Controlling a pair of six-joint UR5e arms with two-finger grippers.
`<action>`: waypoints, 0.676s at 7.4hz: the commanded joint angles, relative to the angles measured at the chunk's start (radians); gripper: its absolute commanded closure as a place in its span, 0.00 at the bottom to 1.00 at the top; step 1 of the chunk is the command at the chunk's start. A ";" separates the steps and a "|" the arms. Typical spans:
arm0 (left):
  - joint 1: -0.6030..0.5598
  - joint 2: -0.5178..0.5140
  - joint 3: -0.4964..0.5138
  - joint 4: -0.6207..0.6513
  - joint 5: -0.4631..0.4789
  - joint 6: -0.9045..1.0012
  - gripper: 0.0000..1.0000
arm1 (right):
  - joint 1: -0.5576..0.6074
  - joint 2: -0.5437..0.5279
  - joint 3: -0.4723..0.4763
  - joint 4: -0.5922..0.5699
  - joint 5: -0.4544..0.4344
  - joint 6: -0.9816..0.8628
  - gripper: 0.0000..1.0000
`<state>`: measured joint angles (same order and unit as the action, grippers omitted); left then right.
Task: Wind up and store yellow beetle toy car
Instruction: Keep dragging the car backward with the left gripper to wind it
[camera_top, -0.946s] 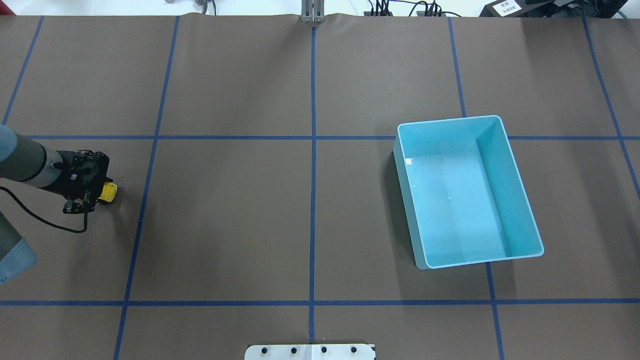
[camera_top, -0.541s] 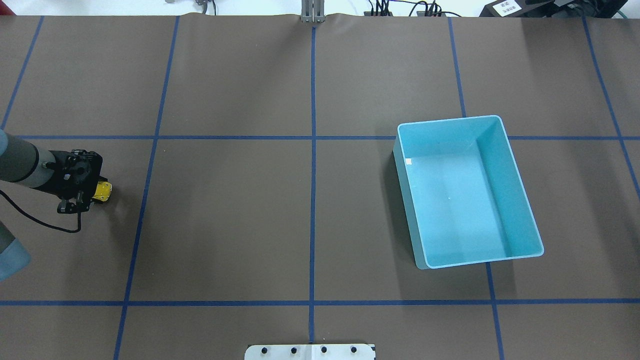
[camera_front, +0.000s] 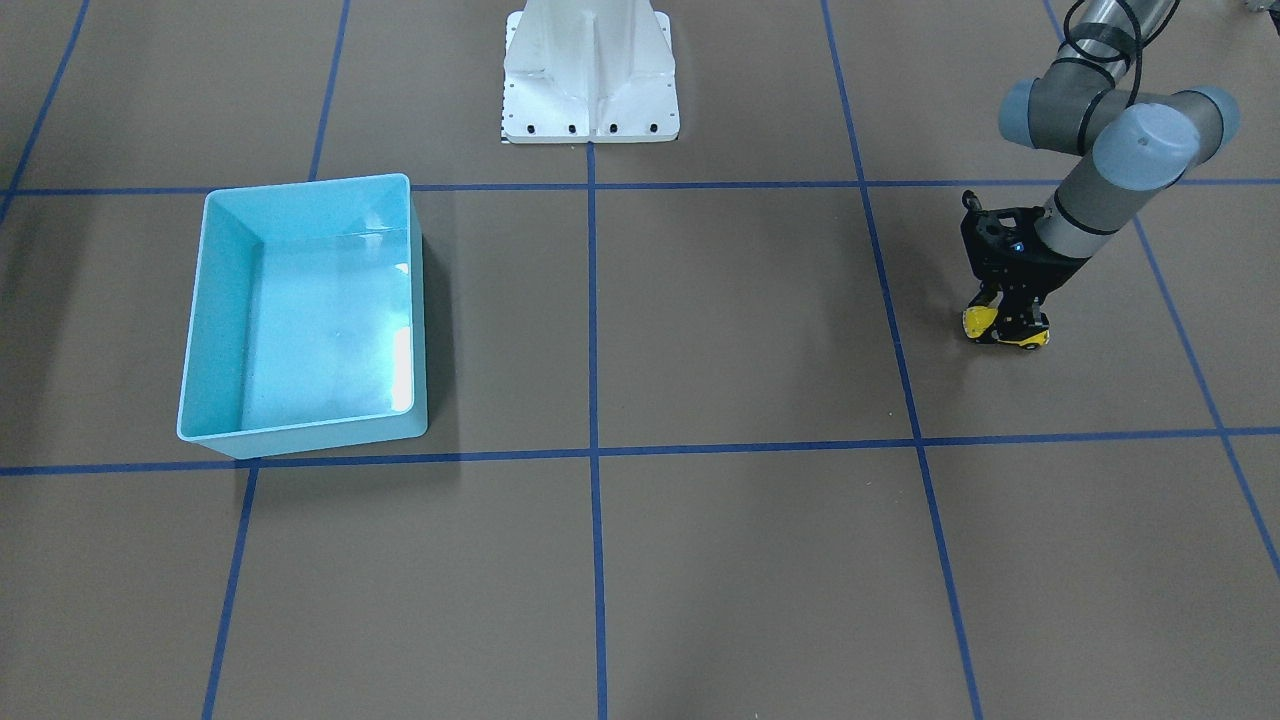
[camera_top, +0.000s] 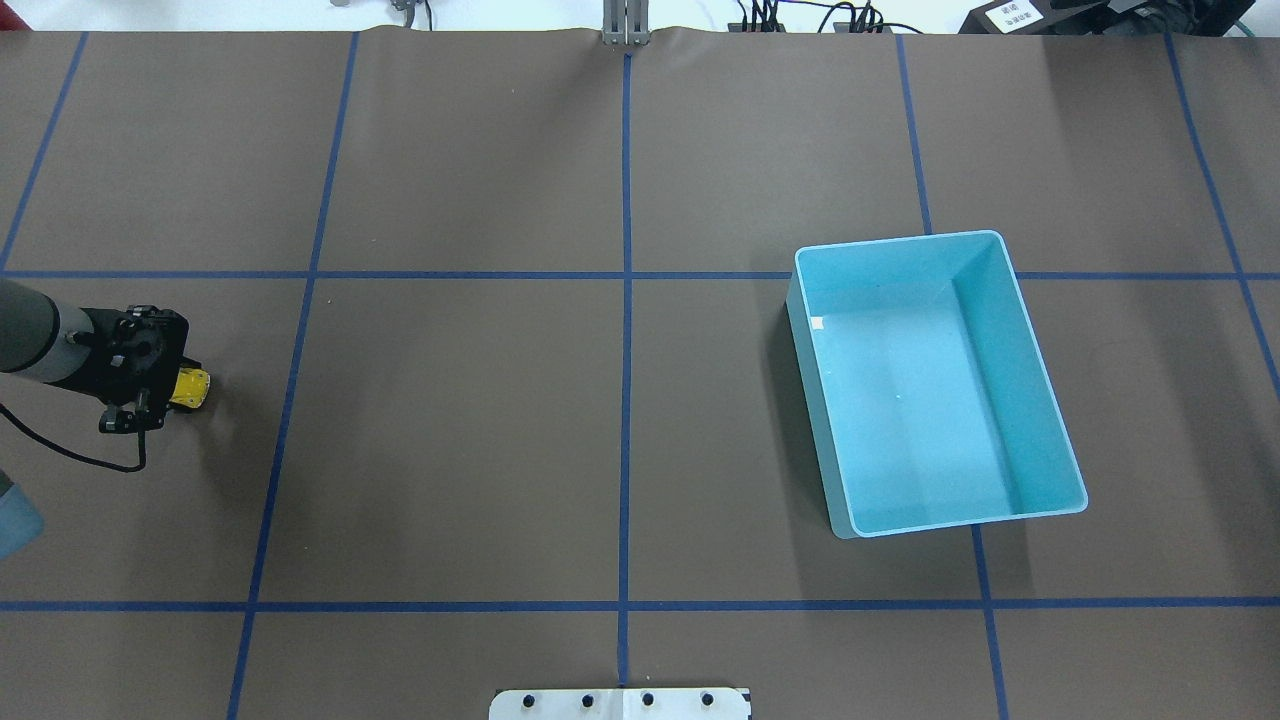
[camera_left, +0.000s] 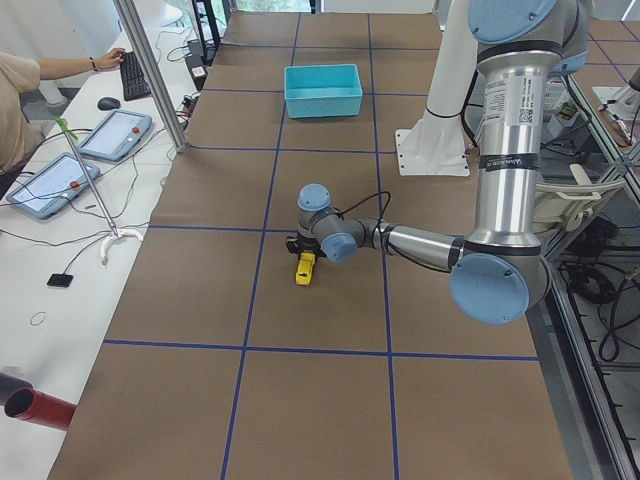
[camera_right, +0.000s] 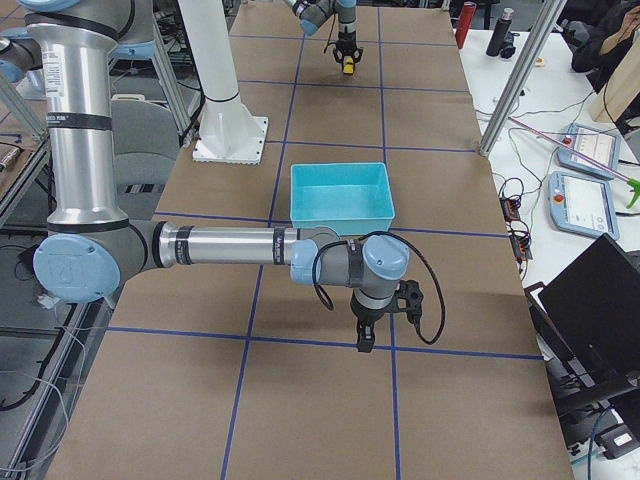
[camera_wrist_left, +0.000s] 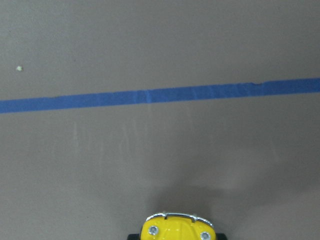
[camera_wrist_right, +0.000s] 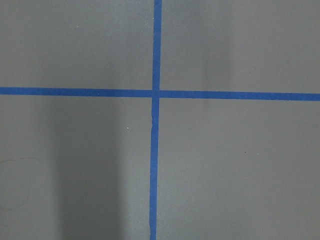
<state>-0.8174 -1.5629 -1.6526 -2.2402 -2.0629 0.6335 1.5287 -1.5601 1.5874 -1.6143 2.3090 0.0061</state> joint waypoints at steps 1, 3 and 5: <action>-0.005 0.009 0.016 -0.038 0.000 0.000 0.90 | -0.001 0.002 -0.003 -0.001 0.000 0.000 0.00; -0.008 0.012 0.023 -0.047 0.000 0.000 0.90 | -0.001 0.003 -0.003 -0.001 -0.002 0.000 0.00; -0.009 0.012 0.024 -0.047 0.000 0.000 0.90 | -0.001 0.003 -0.001 0.001 0.000 -0.002 0.00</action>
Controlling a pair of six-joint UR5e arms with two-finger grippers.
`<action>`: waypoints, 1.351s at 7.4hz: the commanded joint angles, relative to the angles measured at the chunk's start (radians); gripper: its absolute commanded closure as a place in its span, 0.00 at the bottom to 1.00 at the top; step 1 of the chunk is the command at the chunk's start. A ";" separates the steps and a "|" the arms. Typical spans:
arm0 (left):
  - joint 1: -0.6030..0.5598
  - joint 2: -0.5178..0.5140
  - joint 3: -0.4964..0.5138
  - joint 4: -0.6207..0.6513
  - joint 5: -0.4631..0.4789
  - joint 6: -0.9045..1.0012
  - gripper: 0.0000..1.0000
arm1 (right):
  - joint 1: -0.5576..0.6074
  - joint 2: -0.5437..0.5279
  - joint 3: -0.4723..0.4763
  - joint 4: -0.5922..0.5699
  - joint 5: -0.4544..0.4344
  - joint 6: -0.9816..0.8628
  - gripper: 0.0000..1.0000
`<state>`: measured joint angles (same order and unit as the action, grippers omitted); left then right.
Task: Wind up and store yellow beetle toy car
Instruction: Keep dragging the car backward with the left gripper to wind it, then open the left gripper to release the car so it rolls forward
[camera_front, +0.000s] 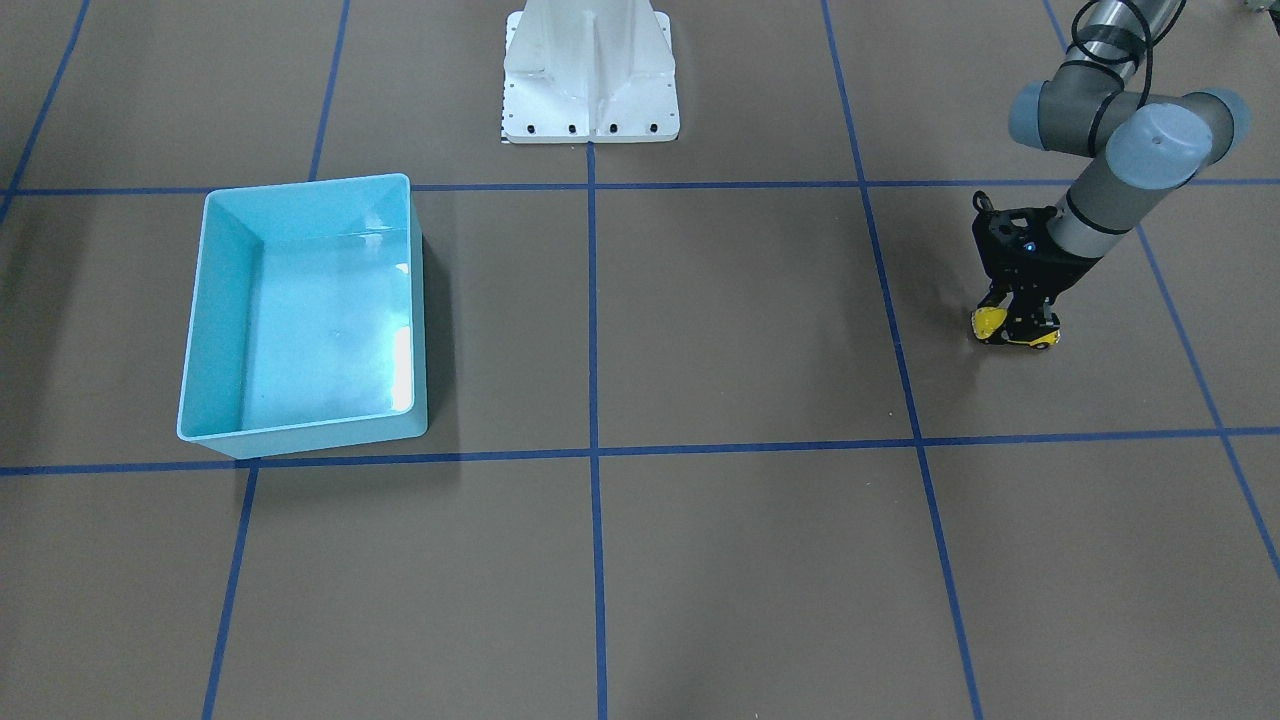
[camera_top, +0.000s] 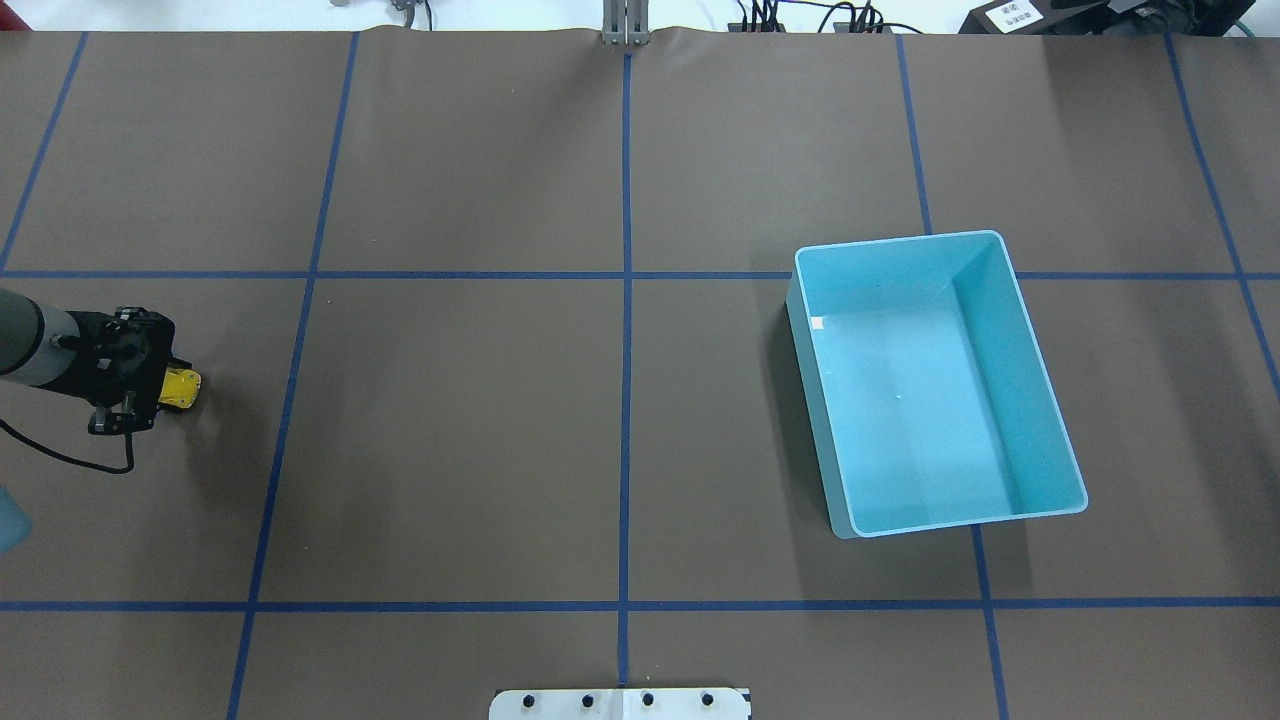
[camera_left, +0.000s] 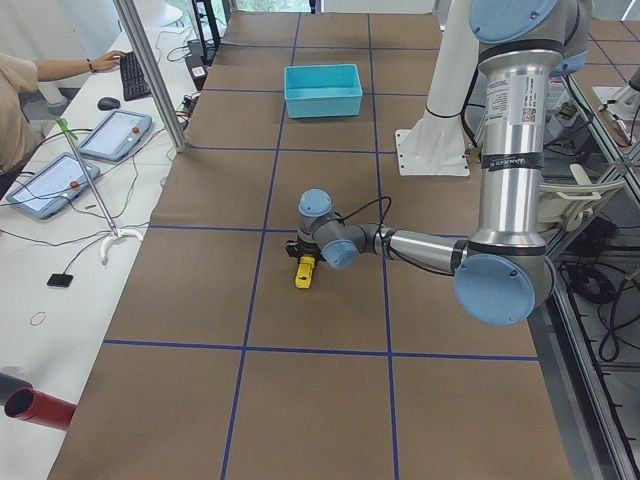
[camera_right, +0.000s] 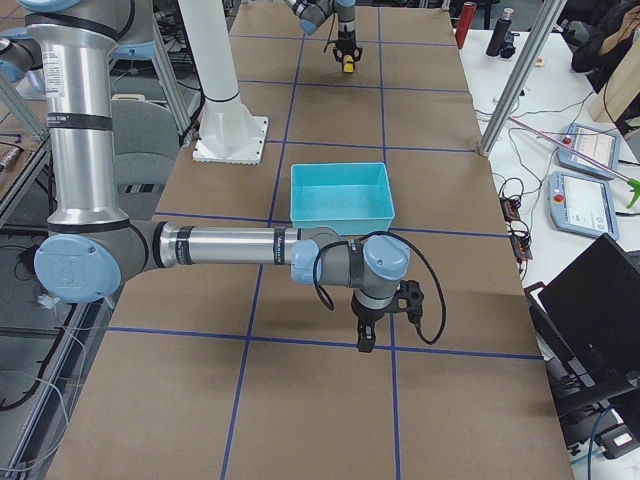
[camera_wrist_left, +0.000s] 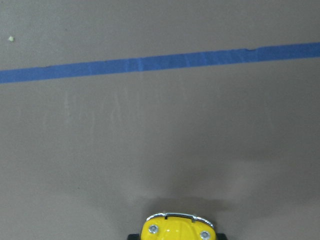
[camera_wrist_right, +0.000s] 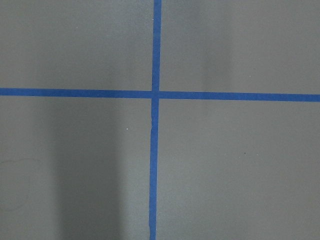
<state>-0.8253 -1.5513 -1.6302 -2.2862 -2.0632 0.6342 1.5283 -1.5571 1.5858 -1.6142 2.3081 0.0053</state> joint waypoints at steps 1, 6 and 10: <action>-0.002 -0.001 0.001 0.001 0.000 -0.001 0.76 | 0.000 0.002 0.000 0.000 -0.001 -0.001 0.00; -0.003 -0.004 0.000 0.004 0.000 0.055 0.00 | 0.000 0.003 -0.001 0.000 -0.001 -0.001 0.00; -0.005 -0.004 0.000 0.005 0.000 0.055 0.00 | 0.001 -0.001 -0.001 -0.001 0.000 -0.001 0.00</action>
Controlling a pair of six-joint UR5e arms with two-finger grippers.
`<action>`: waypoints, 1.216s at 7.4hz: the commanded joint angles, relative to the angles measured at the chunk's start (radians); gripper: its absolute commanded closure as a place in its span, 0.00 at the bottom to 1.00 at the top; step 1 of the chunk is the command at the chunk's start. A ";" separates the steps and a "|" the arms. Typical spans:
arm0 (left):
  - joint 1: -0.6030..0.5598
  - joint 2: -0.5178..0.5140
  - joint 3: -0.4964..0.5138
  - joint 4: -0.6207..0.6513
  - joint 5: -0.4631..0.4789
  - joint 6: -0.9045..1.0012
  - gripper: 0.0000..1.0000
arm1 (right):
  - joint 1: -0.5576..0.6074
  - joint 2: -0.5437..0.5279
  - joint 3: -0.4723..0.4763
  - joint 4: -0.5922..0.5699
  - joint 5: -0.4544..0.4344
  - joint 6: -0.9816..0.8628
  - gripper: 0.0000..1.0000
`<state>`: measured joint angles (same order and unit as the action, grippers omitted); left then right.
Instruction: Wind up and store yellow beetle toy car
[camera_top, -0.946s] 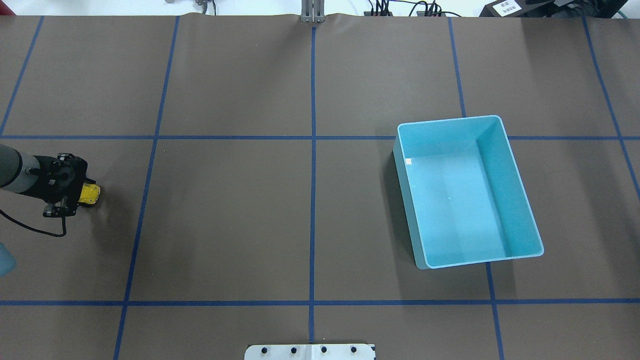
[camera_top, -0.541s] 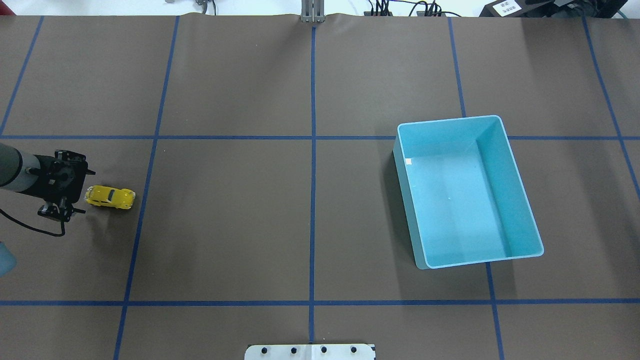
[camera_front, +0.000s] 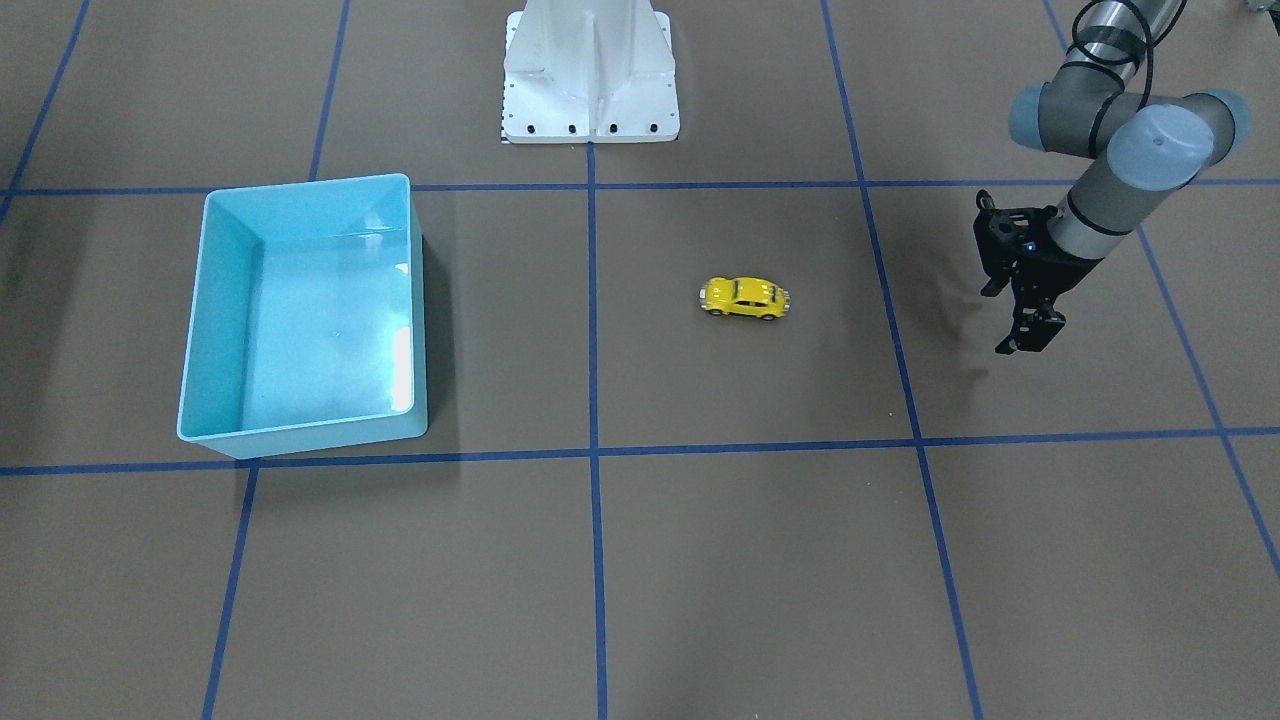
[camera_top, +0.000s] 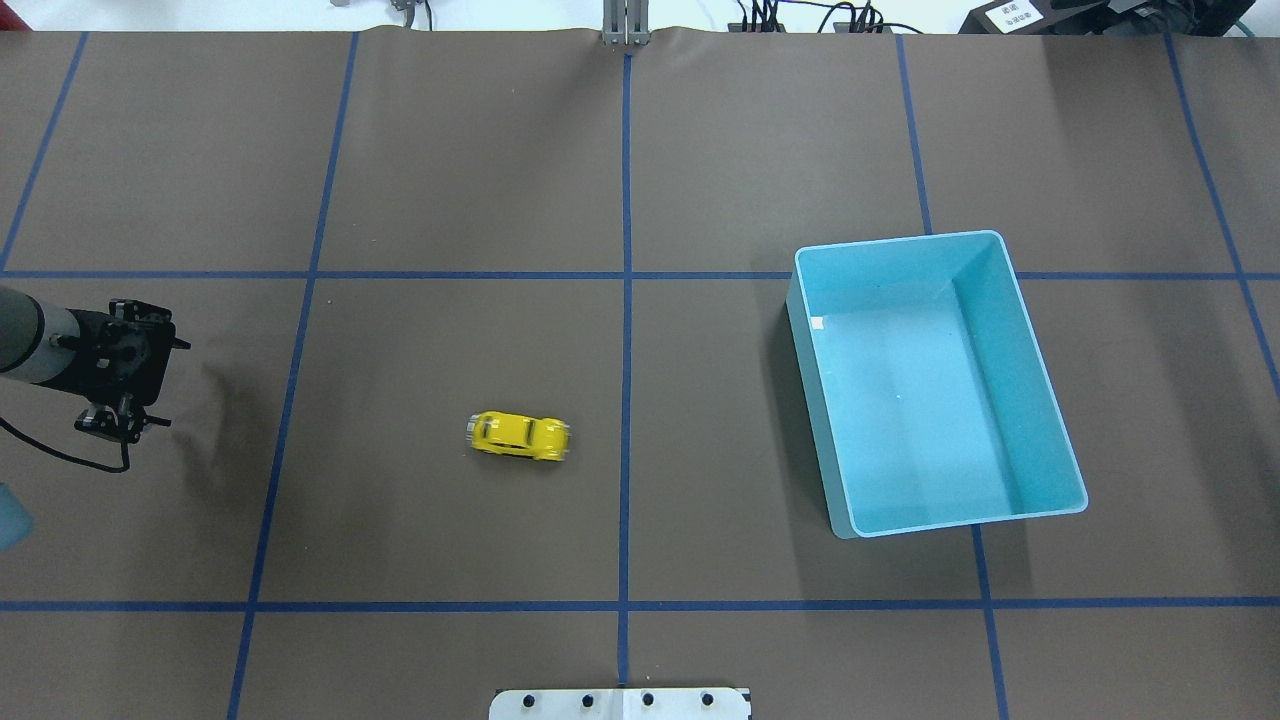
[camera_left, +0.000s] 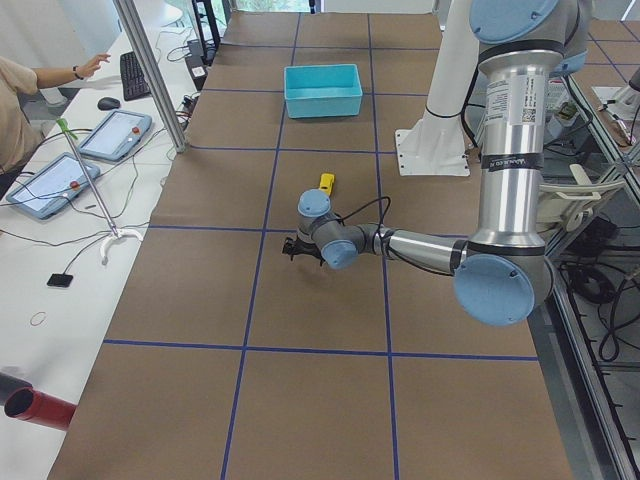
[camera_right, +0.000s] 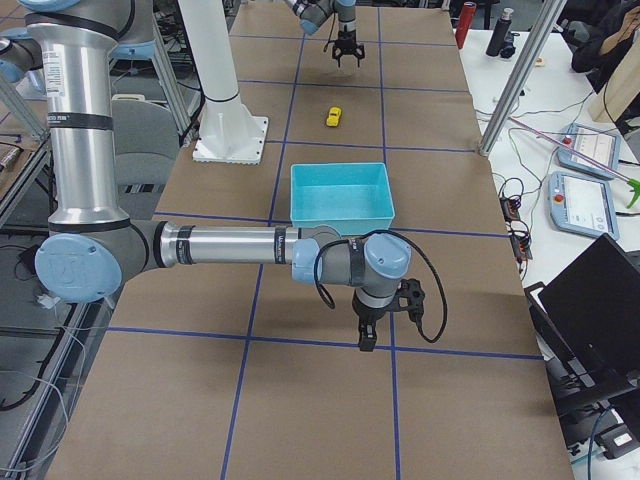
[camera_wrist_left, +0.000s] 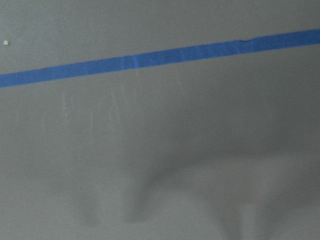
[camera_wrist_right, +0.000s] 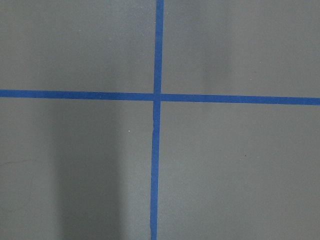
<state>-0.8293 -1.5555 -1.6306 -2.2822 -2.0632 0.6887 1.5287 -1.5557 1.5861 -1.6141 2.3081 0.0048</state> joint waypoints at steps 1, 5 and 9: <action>0.001 0.000 0.000 0.004 0.000 0.000 0.00 | 0.001 -0.003 -0.002 -0.001 0.001 -0.002 0.00; -0.014 0.000 0.000 0.013 -0.018 -0.008 0.00 | 0.001 0.000 0.000 0.000 0.002 -0.002 0.00; -0.242 -0.087 -0.005 0.342 -0.090 -0.094 0.00 | 0.001 0.000 -0.003 0.000 -0.001 0.001 0.00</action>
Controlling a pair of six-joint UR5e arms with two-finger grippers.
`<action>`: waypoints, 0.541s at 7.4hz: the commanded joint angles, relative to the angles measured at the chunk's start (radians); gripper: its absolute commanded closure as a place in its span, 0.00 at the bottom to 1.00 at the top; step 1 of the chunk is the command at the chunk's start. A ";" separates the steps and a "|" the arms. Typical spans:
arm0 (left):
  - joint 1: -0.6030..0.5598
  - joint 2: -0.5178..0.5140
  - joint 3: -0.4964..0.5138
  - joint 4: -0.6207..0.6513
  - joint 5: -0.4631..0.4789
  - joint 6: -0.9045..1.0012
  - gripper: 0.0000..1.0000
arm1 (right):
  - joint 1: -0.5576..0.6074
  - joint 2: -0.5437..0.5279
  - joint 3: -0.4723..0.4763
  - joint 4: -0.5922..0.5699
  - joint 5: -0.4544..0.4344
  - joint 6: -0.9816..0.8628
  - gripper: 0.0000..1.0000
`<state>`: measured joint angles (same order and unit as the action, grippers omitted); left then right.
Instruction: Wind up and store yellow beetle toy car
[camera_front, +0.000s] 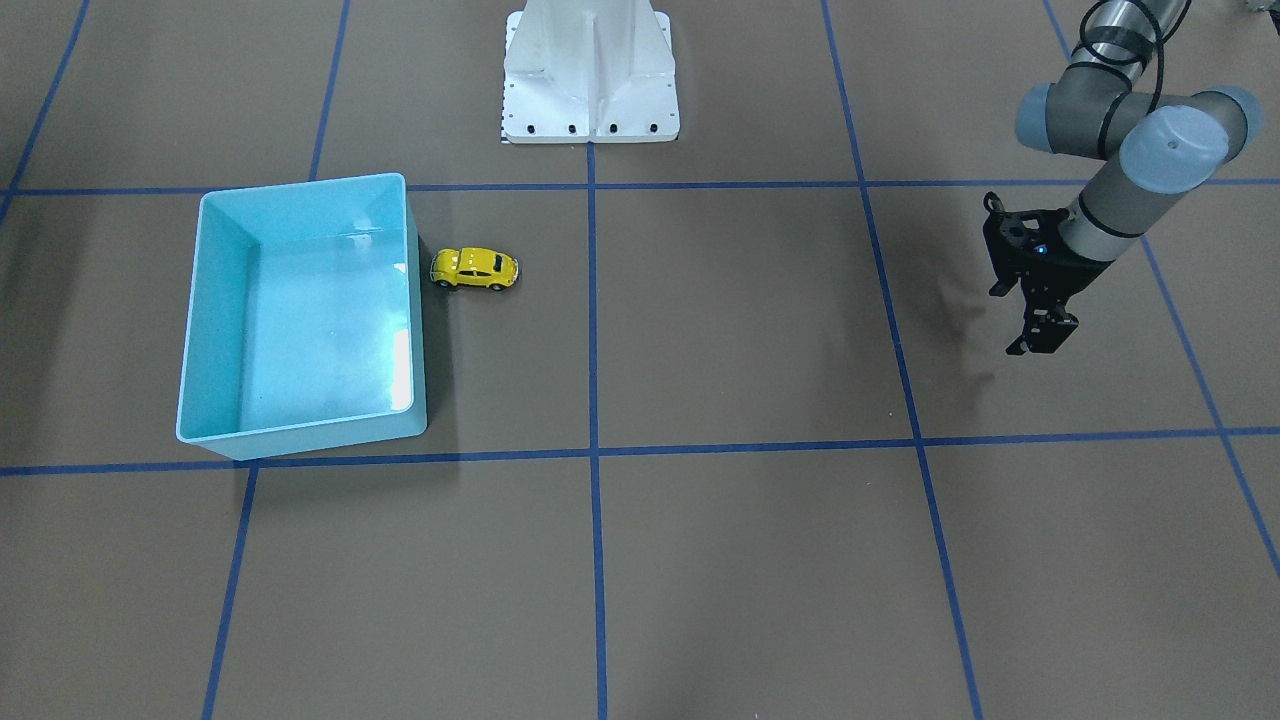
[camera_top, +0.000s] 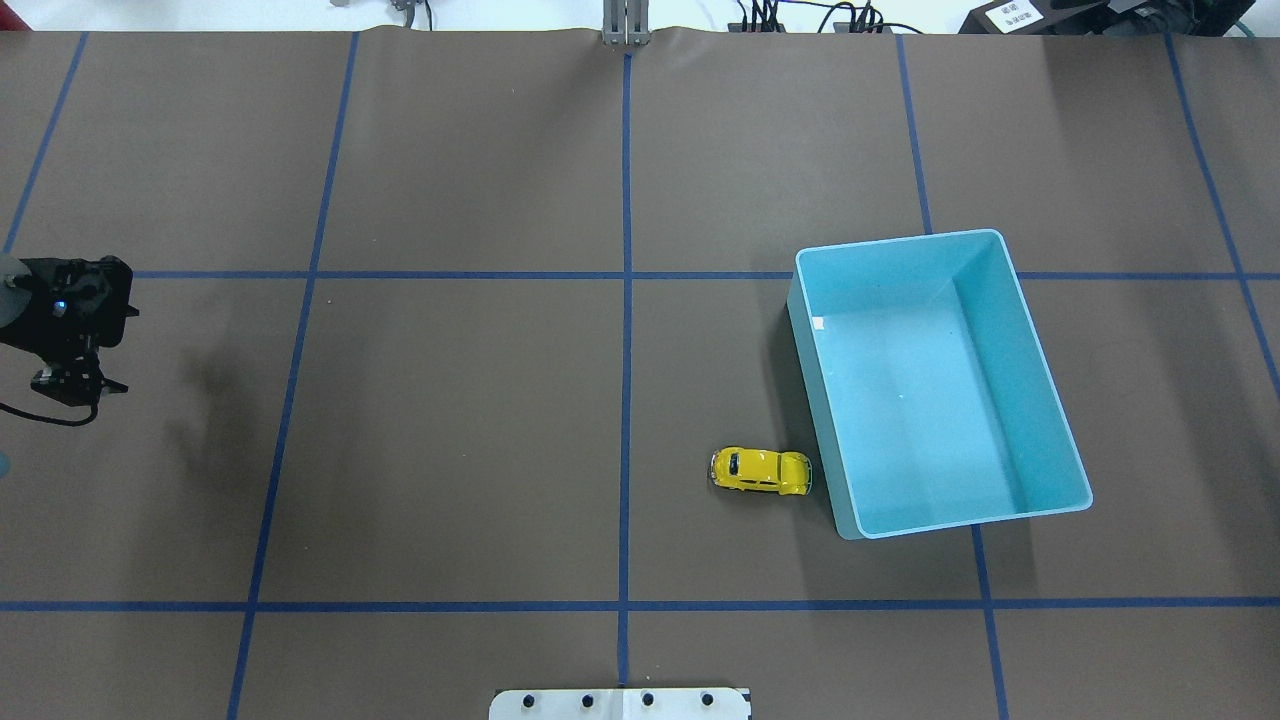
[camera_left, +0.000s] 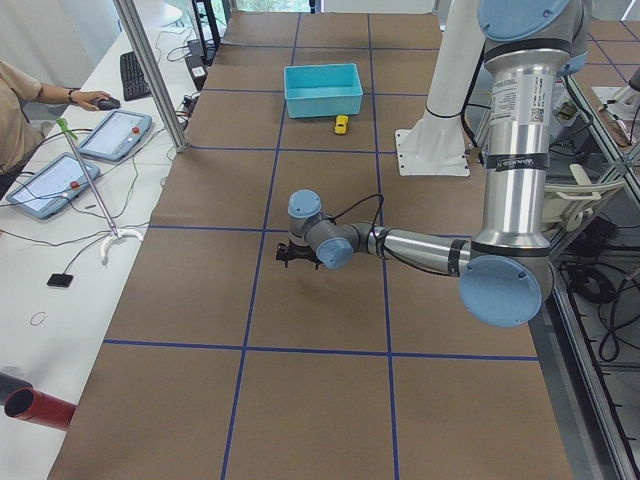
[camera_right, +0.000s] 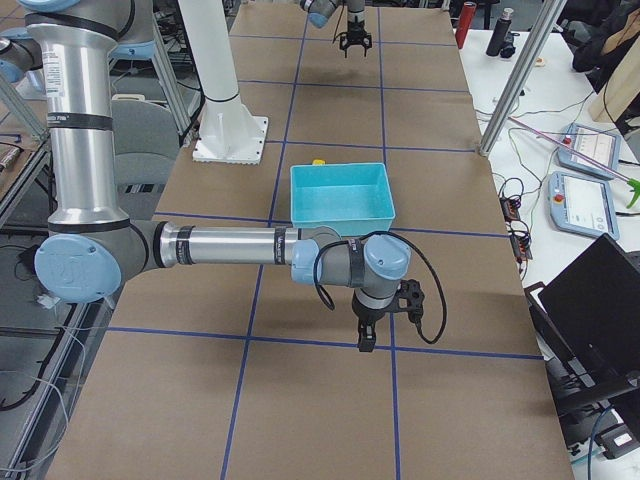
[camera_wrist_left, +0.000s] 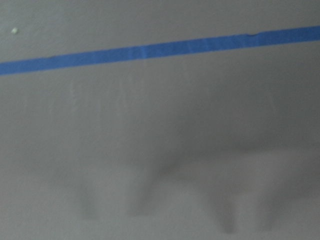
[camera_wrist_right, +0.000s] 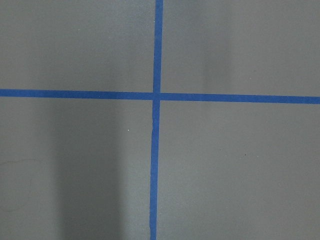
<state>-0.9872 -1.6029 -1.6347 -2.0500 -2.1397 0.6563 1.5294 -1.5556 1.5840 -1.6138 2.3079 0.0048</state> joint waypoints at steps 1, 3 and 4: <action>-0.138 -0.063 -0.002 0.198 -0.085 -0.166 0.00 | 0.000 0.000 -0.002 0.000 -0.001 0.001 0.00; -0.262 -0.080 -0.001 0.252 -0.111 -0.254 0.00 | 0.000 0.000 -0.001 -0.001 -0.001 0.001 0.00; -0.303 -0.086 -0.004 0.298 -0.111 -0.276 0.00 | 0.000 0.000 -0.002 -0.002 -0.001 0.001 0.00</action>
<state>-1.2261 -1.6798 -1.6365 -1.8044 -2.2434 0.4214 1.5294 -1.5555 1.5822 -1.6148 2.3071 0.0061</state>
